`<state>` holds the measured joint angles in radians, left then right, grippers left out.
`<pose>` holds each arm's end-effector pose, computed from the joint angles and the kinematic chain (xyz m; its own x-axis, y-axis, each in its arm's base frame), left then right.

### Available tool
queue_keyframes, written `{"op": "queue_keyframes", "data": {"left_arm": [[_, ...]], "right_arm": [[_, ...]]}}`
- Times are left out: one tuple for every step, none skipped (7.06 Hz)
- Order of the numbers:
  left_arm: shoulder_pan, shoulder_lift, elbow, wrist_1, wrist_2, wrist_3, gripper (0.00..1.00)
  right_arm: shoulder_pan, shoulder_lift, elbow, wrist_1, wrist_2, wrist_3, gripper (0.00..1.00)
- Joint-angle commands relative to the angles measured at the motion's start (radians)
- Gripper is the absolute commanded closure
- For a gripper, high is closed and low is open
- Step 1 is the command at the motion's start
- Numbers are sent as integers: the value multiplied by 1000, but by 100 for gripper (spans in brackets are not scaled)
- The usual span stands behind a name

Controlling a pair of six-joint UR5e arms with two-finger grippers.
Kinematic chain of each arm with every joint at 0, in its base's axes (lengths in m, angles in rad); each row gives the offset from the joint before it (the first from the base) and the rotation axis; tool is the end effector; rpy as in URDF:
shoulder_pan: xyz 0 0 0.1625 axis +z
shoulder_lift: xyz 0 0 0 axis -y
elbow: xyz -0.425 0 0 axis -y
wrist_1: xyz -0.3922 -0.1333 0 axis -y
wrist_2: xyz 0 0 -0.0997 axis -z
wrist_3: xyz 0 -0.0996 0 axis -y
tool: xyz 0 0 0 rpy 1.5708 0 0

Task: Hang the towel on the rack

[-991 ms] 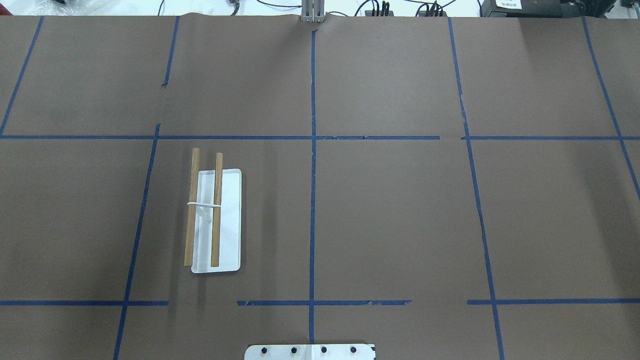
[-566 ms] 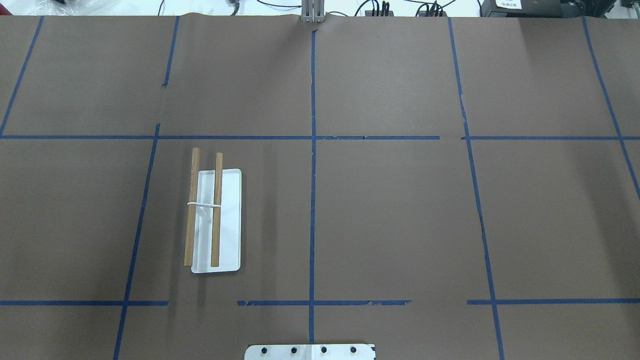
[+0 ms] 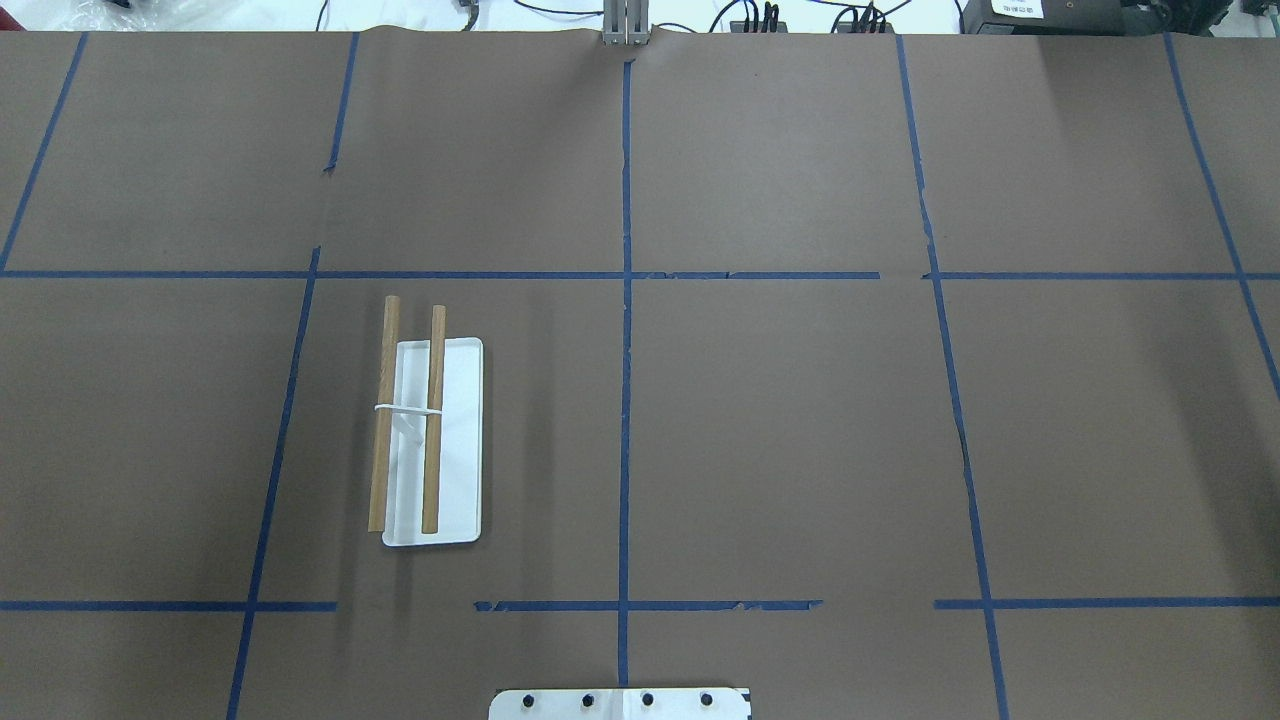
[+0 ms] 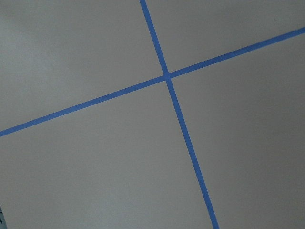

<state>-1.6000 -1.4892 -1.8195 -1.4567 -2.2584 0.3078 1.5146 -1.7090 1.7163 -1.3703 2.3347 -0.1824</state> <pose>-0.0834 -0.4535 0.5924 0.7459 0.3129 -0.5880 -0.2065 0.9479 0.2425 0.0392 -0.4489 0.6304 0.6912 -0.3572 0.6282 0.1834 0.9275 0.3257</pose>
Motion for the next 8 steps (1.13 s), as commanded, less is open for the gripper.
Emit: {"op": "queue_keyframes", "data": {"left_arm": [[0, 0, -21, -1, 0, 1, 0], [0, -3, -24, -1, 0, 1, 0], [0, -6, -24, -2, 0, 1, 0], [-1, -6, -26, -2, 0, 2, 0], [-1, -6, -27, -2, 0, 2, 0], [0, -6, -27, -2, 0, 2, 0], [0, -9, -26, -2, 0, 2, 0], [0, -8, -26, -4, -9, 2, 0]], "right_arm": [[-49, -46, -59, 112, 0, -12, 0], [-75, -78, -130, 248, -105, -11, 0], [-100, -90, -227, 387, -119, 1, 0], [-134, -96, -274, 448, -118, 0, 1], [-173, -115, -276, 450, -129, -3, 8], [-203, -133, -273, 453, -133, -6, 12], [-227, -148, -270, 455, -162, -17, 16], [-237, -177, -264, 474, -188, -29, 19]]}}
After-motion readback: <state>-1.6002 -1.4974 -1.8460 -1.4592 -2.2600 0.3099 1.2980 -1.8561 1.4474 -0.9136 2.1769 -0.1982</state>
